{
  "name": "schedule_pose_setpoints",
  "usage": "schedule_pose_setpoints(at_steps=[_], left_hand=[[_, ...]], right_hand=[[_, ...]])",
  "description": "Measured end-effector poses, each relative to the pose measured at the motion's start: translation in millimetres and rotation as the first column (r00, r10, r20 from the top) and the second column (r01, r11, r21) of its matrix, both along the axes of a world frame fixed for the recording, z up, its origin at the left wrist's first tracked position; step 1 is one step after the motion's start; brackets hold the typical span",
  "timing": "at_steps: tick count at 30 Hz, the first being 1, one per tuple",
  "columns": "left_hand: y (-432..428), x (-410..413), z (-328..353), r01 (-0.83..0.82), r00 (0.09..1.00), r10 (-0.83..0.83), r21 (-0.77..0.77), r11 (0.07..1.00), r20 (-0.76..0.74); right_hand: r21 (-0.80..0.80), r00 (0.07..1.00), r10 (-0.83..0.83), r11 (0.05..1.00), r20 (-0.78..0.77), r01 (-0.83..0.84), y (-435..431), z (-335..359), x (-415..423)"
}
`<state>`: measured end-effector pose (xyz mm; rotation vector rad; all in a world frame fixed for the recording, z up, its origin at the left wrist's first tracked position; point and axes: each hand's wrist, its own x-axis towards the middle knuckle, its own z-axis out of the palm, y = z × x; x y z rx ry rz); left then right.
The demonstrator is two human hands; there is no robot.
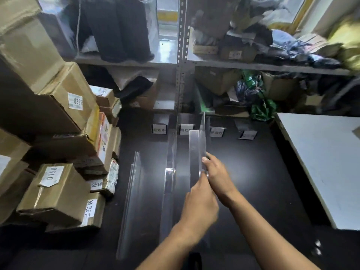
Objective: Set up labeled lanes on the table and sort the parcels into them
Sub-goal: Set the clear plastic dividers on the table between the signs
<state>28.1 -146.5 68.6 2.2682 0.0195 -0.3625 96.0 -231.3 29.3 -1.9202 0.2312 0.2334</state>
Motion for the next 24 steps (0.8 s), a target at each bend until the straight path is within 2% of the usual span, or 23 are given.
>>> schedule_pose_setpoints(at_steps=[2,6,12,17,19,22,24], left_hand=[[-13,-5,-21,0.022,0.997,-0.022,0.010,1.000,-0.070],[-25,-15,-62,0.072,0.982,-0.065,0.031,0.997,-0.179],[-31,-27,-108,0.074,0.957,-0.076,-0.020,0.997,-0.282],[-37,-31,-138,0.056,0.949,-0.065,-0.036,0.998,-0.309],[-39,-31,-151,0.042,0.950,-0.046,-0.020,0.999,-0.310],[-44,-29,-160,-0.009,0.951,0.001,-0.024,1.000,-0.311],[-50,-29,-163,-0.017,0.953,0.006,-0.034,0.999,-0.302]], right_hand=[[-0.063,0.995,0.019,0.998,-0.101,-0.025,-13,-21,-6],[-0.067,0.972,0.016,0.997,-0.234,-0.032,-27,-57,-24],[-0.109,0.950,0.046,0.991,-0.309,-0.084,-38,-99,-43],[-0.178,0.924,0.094,0.969,-0.370,-0.170,-53,-113,-44],[-0.226,0.946,0.009,0.970,-0.325,-0.087,-64,-113,-37],[-0.189,0.946,-0.181,0.973,-0.269,0.133,-80,-115,-11],[-0.130,0.940,-0.114,0.989,-0.321,0.075,-86,-120,10]])
